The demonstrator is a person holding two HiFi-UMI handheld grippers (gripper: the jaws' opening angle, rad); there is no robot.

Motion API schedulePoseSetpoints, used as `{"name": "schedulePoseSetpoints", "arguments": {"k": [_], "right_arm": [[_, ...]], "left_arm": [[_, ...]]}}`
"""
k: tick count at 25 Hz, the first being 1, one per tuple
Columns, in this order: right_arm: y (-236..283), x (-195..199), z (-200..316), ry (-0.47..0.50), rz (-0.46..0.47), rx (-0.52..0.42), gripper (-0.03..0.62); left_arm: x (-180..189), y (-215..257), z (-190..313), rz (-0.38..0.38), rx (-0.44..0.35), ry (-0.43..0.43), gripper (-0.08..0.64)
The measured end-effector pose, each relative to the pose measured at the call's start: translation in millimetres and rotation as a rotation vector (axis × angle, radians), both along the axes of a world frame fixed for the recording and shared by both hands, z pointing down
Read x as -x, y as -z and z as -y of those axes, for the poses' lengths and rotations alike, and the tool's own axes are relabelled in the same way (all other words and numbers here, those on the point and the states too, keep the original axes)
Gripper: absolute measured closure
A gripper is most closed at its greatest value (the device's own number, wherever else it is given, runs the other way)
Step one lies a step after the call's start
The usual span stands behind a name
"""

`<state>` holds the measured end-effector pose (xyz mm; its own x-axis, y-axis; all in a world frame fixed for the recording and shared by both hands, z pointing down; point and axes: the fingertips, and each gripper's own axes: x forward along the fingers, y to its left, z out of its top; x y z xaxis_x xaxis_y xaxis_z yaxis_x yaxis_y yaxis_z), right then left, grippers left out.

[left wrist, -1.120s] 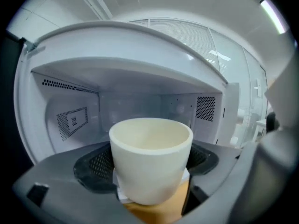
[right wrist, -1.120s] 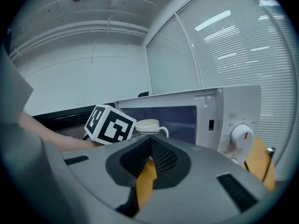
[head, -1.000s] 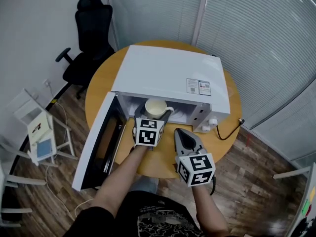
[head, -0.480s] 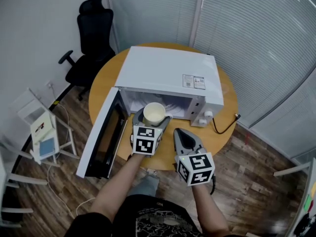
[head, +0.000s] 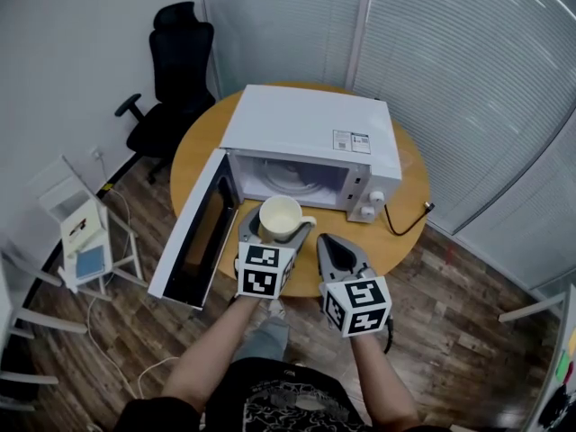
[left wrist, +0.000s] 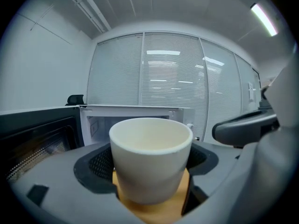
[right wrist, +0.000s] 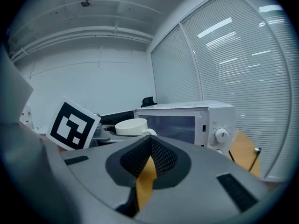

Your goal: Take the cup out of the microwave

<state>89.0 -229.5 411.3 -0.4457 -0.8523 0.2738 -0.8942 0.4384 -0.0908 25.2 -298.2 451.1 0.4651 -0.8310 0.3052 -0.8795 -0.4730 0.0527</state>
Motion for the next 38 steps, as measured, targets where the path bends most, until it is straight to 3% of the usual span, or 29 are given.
{"name": "schedulePoseSetpoints", "arguments": {"k": [20, 38], "right_arm": [[20, 11, -89, 0.016, 0.016, -0.07, 0.577], [22, 3, -116, 0.018, -0.005, -0.093, 0.578]], "left_arm": [[16, 39, -130, -0.02, -0.042, 0.031, 0.12], [11, 40, -154, -0.022, -0.042, 0.055, 0.12]]}}
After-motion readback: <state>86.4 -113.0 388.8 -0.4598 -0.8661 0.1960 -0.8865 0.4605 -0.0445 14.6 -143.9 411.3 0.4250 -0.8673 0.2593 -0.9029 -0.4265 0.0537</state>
